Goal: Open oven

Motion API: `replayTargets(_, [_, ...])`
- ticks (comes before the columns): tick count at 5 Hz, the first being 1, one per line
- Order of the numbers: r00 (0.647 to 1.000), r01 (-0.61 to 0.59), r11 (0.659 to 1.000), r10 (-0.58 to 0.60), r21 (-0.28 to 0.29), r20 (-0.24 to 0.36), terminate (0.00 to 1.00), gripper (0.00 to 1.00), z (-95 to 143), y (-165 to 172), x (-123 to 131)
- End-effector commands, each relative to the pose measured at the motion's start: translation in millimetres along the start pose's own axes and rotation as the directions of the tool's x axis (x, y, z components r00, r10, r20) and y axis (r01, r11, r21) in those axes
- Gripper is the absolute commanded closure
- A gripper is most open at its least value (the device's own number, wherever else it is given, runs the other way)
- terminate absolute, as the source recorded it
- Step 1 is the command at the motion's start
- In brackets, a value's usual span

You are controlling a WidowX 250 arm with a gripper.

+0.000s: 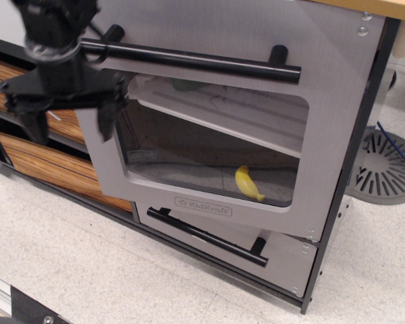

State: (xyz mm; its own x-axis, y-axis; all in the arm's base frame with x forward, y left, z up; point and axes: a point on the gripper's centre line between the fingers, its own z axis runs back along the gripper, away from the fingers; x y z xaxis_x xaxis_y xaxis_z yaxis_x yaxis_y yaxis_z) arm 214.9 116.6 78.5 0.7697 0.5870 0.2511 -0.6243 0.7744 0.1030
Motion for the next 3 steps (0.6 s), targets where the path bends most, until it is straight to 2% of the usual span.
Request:
replayTargets(1, [0.999,-0.040,0.999,0.039,0.032,0.030,0.00,0.00,6.7,61.7,48.9])
replayTargets(2, [0.992,-0.125,0.991,0.124,0.044,0.018,0.00,0.00,4.3,83.7,70.8])
replayTargets(3, [0.976,-0.213,0.976,0.215,0.048,-0.037,0.00,0.00,-3.8,94.9,94.4])
